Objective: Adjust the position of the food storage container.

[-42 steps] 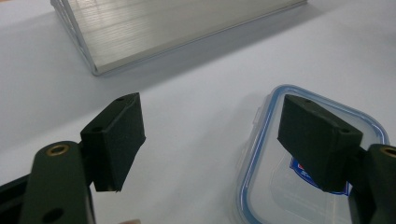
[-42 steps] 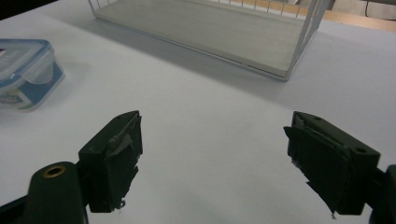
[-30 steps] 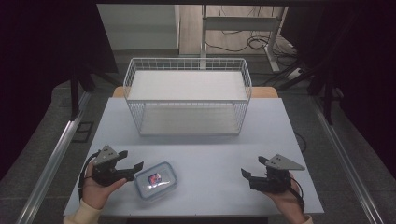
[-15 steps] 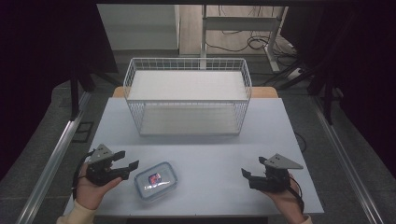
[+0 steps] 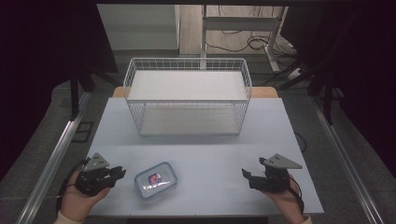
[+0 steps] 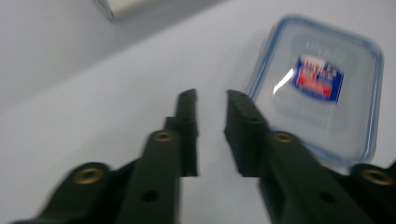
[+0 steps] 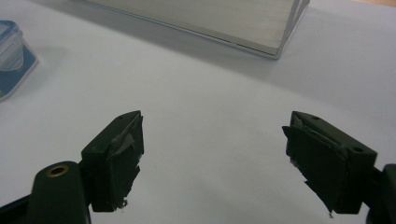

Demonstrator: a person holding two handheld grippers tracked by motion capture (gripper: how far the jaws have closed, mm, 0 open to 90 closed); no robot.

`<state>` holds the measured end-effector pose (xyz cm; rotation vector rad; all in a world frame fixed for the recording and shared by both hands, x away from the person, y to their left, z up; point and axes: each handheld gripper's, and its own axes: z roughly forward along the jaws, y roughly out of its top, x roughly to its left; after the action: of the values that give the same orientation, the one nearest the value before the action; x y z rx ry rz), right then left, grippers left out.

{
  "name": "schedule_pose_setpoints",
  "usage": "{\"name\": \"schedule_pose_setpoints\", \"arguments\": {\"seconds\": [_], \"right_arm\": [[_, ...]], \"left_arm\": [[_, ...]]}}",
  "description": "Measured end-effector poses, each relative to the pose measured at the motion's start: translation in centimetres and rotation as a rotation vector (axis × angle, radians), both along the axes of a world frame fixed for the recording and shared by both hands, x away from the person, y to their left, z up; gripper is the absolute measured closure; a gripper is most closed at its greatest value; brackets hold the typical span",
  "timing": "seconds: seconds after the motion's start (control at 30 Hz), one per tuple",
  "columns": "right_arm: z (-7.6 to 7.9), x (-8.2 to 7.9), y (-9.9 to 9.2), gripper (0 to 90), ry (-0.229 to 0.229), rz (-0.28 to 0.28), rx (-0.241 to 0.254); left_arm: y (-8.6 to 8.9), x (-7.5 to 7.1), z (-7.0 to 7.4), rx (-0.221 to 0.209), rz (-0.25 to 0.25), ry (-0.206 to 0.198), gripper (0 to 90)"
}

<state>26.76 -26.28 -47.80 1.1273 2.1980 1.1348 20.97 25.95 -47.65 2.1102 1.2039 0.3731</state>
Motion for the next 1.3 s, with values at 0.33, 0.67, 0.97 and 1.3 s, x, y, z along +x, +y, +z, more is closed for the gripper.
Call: {"name": "schedule_pose_setpoints", "arguments": {"seconds": [0.33,0.67,0.97,1.3], "right_arm": [[-0.3,0.1,0.0,19.3,0.012,-0.008,-0.005],[-0.3,0.1,-0.2,19.3,0.010,-0.015,-0.008],[-0.3,0.2,-0.3,19.3,0.015,-0.026,-0.004],[-0.3,0.2,-0.3,19.3,0.017,-0.026,-0.004]], "left_arm": [[-0.6,-1.2,-1.8,0.039,-0.065,0.094,90.0],[-2.6,-0.5,-2.9,0.077,-0.127,0.140,90.0],[-3.7,0.2,-3.3,0.089,-0.148,0.164,90.0],[-5.0,2.1,-3.2,0.077,-0.161,0.157,90.0]]}}
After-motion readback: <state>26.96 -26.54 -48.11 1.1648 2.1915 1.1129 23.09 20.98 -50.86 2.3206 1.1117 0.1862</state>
